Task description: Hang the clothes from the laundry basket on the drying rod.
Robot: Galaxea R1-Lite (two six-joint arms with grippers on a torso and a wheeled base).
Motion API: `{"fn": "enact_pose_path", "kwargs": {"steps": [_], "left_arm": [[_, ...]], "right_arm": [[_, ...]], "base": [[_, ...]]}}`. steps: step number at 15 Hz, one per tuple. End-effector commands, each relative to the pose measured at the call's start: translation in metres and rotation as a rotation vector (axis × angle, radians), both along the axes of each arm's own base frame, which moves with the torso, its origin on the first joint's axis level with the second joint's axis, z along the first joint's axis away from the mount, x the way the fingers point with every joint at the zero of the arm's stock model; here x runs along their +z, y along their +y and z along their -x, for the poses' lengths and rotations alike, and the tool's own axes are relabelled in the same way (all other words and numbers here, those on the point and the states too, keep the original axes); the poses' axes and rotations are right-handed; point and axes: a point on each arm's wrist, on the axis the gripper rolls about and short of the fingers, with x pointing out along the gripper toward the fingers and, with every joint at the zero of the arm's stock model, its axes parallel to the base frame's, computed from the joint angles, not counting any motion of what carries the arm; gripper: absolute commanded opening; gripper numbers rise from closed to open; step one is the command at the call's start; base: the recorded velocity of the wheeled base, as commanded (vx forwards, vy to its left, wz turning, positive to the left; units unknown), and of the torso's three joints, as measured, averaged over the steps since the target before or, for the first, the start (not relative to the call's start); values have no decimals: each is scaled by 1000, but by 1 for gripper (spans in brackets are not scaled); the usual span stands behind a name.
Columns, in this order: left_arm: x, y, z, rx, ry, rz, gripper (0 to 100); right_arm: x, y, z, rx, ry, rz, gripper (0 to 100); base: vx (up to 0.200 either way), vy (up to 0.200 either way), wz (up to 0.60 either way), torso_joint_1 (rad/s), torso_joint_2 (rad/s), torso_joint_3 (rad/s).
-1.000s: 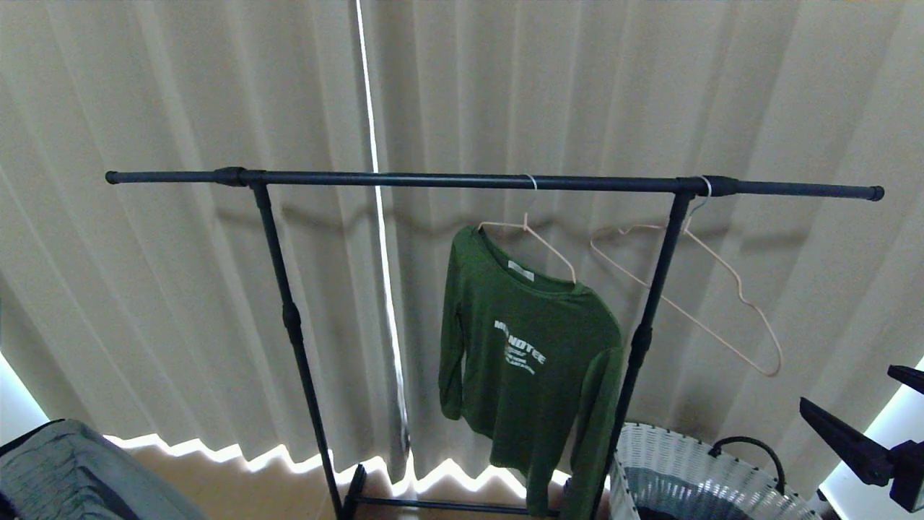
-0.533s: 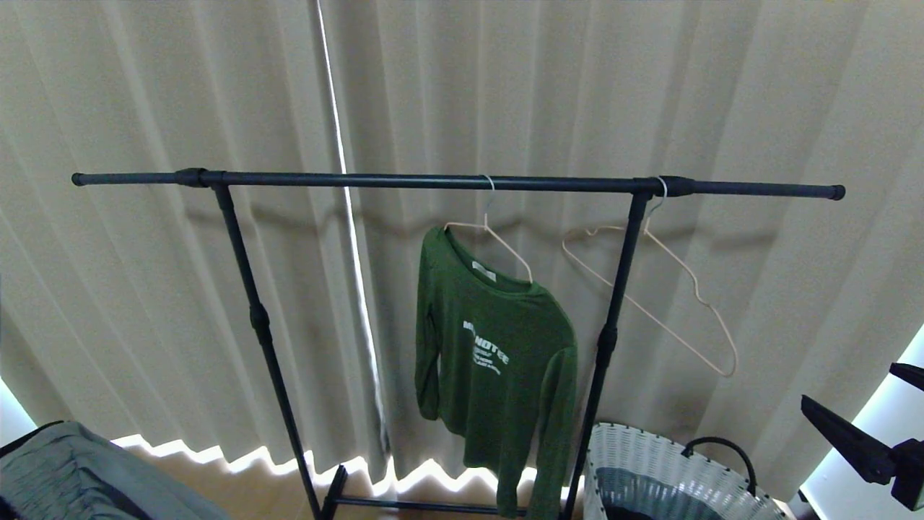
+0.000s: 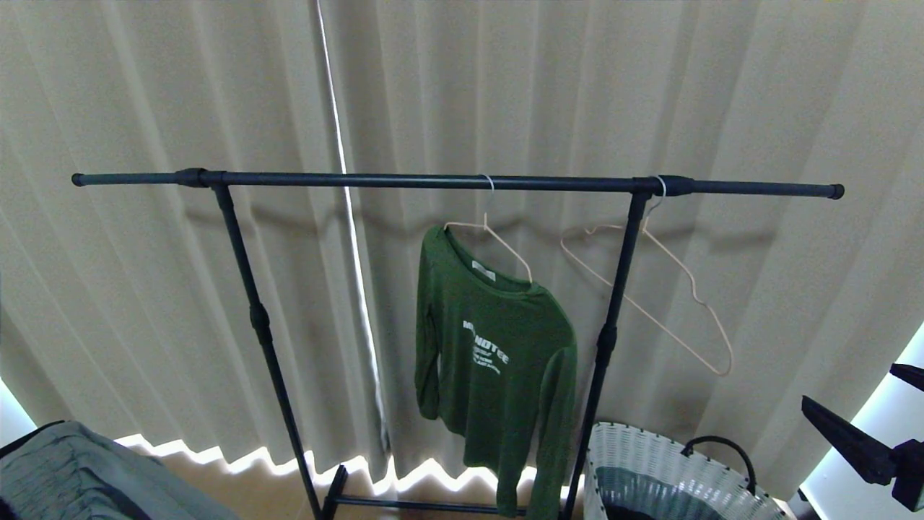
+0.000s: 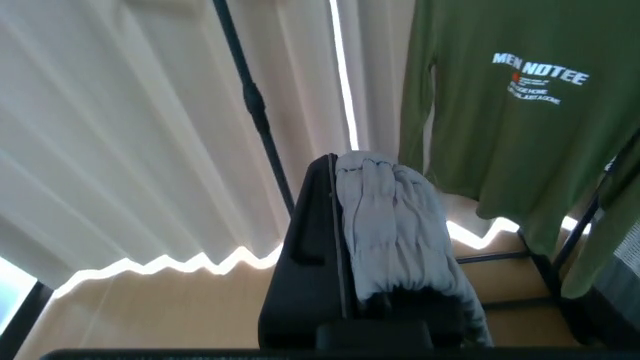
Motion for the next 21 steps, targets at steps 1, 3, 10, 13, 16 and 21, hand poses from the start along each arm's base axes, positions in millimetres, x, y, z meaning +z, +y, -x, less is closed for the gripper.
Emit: {"fn": "enact_pose_path", "kwargs": {"steps": [1, 3, 10, 13, 16, 21], "left_arm": [[0, 0, 0, -2, 0, 0, 0], [0, 0, 0, 0, -2, 0, 0], [-3, -2, 5, -38, -16, -5, 0], [-4, -5, 10, -99, -35, -5, 0], [-3, -6, 11, -122, -43, -4, 0], [-1, -6, 12, -125, -59, -4, 0]], "right_arm": [[0, 0, 0, 1, 1, 0, 100], [0, 0, 0, 1, 1, 0, 100], [0, 0, -1, 0, 4, -1, 100], [1, 1, -2, 34, 3, -12, 100], [17, 0, -28, 36, 63, -10, 100], [36, -1, -84, 37, 339, -22, 100]], "base": [[200, 0, 0, 2, 2, 2], [200, 0, 0, -10, -2, 7], [114, 0, 0, 3, 2, 1], [0, 0, 0, 0, 0, 0], [0, 0, 0, 0, 0, 0], [0, 0, 0, 0, 0, 0]]}}
